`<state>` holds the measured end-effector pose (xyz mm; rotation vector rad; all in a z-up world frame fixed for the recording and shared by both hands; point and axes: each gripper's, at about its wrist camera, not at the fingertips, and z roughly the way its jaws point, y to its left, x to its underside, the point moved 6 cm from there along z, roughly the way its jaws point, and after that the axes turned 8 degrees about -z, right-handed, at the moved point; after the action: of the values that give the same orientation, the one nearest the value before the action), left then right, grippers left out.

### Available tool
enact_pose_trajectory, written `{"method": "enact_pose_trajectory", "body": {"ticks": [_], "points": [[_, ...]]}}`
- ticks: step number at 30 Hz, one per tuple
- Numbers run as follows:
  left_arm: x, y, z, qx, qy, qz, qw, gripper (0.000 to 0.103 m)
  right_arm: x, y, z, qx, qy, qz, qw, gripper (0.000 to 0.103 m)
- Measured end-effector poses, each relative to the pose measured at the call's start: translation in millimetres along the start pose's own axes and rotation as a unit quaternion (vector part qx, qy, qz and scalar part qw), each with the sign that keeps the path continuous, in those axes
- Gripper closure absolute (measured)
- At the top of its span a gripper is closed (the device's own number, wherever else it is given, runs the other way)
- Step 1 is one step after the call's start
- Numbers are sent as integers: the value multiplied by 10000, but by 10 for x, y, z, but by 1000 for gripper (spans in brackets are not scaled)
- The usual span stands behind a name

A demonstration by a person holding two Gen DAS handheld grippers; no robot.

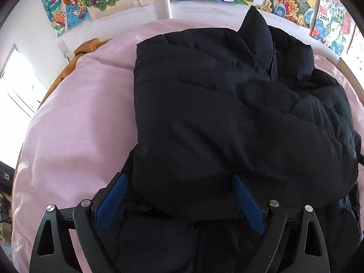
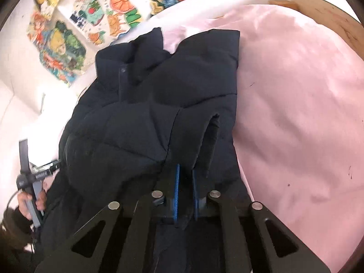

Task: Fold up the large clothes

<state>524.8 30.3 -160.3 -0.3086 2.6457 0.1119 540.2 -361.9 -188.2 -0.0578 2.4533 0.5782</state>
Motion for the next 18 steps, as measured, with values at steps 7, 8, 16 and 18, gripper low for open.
{"method": "enact_pose_trajectory", "body": {"ticks": [7, 8, 16, 18], "points": [[35, -131, 83, 46, -44, 255, 9997, 7, -451, 275, -276, 1159, -763, -1143, 9837, 100], [53, -137, 121, -47, 1, 309, 9995, 2, -470, 237, -253, 1258, -717, -1229, 9818, 100], [122, -1, 323, 336, 432, -99, 9985, 0, -225, 155, 190, 1841, -193, -1610, 9694, 99], [106, 79, 265, 547, 408, -340, 9971, 0, -252, 170, 147, 1760, -249, -1578, 9713, 96]]}}
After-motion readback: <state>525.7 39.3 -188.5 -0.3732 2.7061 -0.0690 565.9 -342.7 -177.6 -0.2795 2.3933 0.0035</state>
